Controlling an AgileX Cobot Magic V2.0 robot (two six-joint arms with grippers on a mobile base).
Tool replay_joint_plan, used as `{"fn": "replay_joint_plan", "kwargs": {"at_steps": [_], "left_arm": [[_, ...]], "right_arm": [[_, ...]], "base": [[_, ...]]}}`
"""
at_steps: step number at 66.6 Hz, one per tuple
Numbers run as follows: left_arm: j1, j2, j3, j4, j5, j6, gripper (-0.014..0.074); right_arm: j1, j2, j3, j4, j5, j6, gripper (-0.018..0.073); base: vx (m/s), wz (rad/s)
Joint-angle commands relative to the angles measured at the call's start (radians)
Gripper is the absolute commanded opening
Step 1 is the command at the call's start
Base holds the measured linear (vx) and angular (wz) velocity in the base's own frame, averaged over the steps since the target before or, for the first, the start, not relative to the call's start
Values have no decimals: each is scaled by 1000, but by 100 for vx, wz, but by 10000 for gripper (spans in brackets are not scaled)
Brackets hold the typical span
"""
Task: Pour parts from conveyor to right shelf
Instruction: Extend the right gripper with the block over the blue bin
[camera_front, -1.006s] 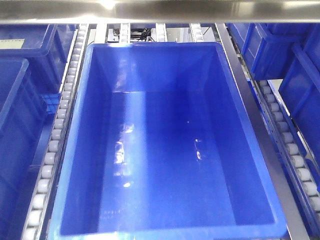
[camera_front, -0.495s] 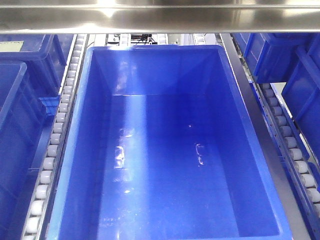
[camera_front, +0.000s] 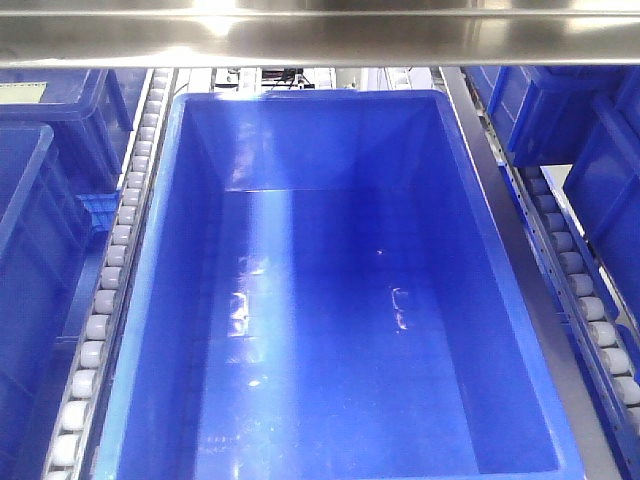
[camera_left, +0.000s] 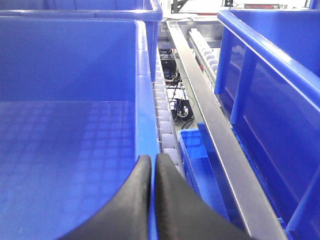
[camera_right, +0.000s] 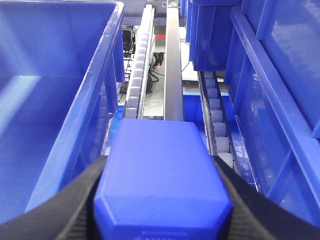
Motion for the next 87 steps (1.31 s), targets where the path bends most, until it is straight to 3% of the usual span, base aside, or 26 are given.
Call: {"fn": "replay_joint_plan", "kwargs": {"at_steps": [1, 35, 55, 87], "left_arm": [[-6, -11, -19, -8, -61, -8, -6], [-6, -11, -19, -8, -61, -8, -6], [-6, -11, -19, -8, -61, -8, -6], [-6, -11, -19, -8, -61, -8, -6]], "right_arm": [[-1, 9, -27, 0, -77, -6, -5], [-1, 9, -27, 1, -79, -5, -5], [-1, 28, -66, -49, -158, -5, -5], [4, 596, -388, 36, -84, -9, -5]], "base": [[0, 0], [0, 0], [0, 0], [0, 0]]}}
